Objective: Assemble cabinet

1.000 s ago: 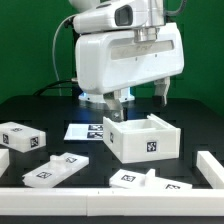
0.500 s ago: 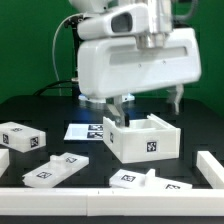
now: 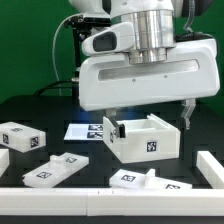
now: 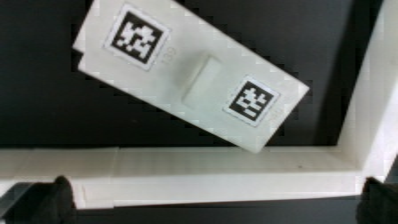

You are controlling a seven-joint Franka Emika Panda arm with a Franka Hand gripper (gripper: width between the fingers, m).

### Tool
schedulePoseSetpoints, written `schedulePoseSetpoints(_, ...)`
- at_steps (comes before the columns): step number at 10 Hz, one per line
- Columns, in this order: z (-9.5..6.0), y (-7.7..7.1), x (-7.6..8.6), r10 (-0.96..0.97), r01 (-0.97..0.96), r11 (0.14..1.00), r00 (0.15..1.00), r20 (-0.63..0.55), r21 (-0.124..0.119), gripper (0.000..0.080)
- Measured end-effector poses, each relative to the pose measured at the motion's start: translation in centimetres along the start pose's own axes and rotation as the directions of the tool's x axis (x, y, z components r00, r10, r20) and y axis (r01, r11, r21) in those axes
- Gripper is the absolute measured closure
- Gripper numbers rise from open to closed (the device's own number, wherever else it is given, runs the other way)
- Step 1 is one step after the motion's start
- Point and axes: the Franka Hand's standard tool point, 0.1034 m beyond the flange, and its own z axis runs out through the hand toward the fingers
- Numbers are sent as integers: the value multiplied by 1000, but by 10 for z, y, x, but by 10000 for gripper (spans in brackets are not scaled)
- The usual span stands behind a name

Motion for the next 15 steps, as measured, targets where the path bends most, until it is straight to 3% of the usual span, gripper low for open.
schedulePoseSetpoints(3,32,-3,-15,404,-404,915,915,12,-19,2)
schedulePoseSetpoints(4,38,4,-17,389,-389,921,921,-26,1,2)
schedulePoseSetpoints(7,40,2,-19,547,-547,837,837,-9,23,2)
schedulePoseSetpoints(9,54,20,-18,614,-615,789,788,41,14,2)
schedulePoseSetpoints(10,59,21,-14,614,-615,788,788,46,13,2)
schedulePoseSetpoints(12,71,13,-20,609,-610,792,791,62,2,2)
schedulePoseSetpoints(15,72,8,-19,598,-599,801,800,48,8,16)
